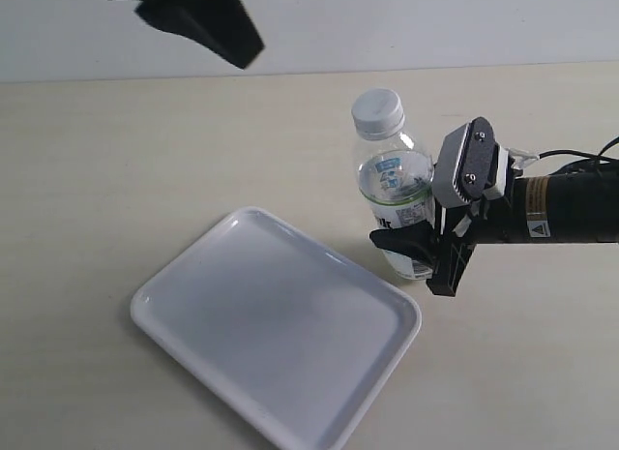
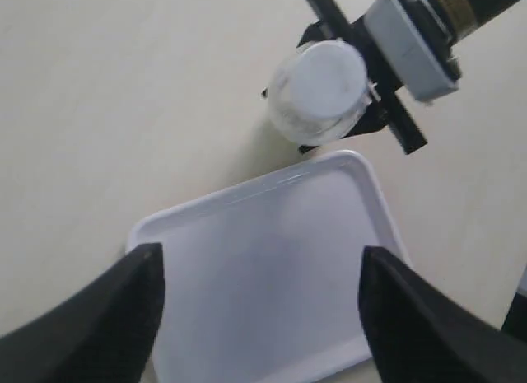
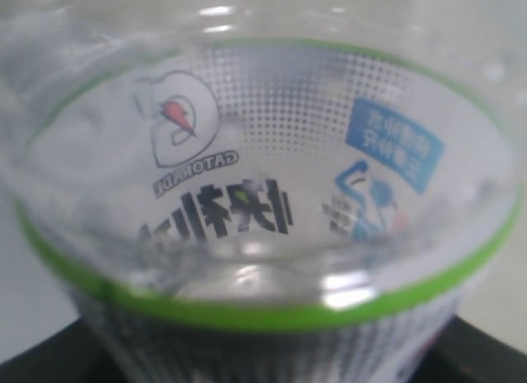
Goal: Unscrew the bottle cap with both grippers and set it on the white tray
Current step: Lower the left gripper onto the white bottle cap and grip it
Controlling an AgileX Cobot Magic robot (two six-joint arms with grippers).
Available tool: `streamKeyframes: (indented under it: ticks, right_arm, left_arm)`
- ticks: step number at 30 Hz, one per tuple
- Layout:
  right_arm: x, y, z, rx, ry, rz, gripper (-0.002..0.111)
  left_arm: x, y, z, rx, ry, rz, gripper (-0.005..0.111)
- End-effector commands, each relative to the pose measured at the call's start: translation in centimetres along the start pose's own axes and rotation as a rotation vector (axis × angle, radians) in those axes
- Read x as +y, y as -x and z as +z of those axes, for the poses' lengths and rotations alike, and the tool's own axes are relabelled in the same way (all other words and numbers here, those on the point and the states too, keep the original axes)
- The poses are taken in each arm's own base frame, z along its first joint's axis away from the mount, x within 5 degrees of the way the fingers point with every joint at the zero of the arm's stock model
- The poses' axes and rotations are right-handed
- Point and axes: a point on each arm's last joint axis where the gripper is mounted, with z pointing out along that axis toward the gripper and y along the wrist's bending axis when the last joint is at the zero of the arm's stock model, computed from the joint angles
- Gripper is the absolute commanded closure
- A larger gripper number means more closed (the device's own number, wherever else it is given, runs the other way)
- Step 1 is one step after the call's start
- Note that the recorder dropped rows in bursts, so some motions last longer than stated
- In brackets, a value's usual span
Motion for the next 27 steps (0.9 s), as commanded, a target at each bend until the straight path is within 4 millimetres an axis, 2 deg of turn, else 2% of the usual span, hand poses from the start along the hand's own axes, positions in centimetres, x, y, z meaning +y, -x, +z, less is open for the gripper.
streamKeyframes:
  ticks: [1, 6, 11, 14, 18, 27]
  right_arm:
    - [0.0, 0.1, 0.0, 0.009, 0.000, -0.003, 0.108]
    - [0.0, 0.1, 0.0, 0.010, 0.003, -0.006, 0.108]
    - [0.0, 0.1, 0.0, 0.010, 0.003, -0.006, 0.108]
    - [0.0, 0.1, 0.0, 0.010, 0.003, 0.001, 0.108]
    - [0.0, 0.1, 0.0, 0.010, 0.003, 0.001, 0.108]
    - [0.0, 0.1, 0.0, 0.010, 0.003, 0.001, 0.108]
  left_arm:
    - [-2.0, 2.5, 1.6, 0.007, 0.000, 0.035, 0.040]
    - [-2.7, 5.2, 3.6, 0.004, 0.029, 0.000, 0.040]
    - [-2.2, 6.8, 6.2, 0.000, 0.007, -0.027, 0.040]
    - [-1.7, 6.9, 7.8, 0.026, 0.010, -0.026, 0.040]
    - [-1.5, 6.8, 8.8, 0.046, 0.007, -0.030, 0.040]
    - [-1.6, 6.8, 9.1, 0.050, 0.000, -0.032, 0.040]
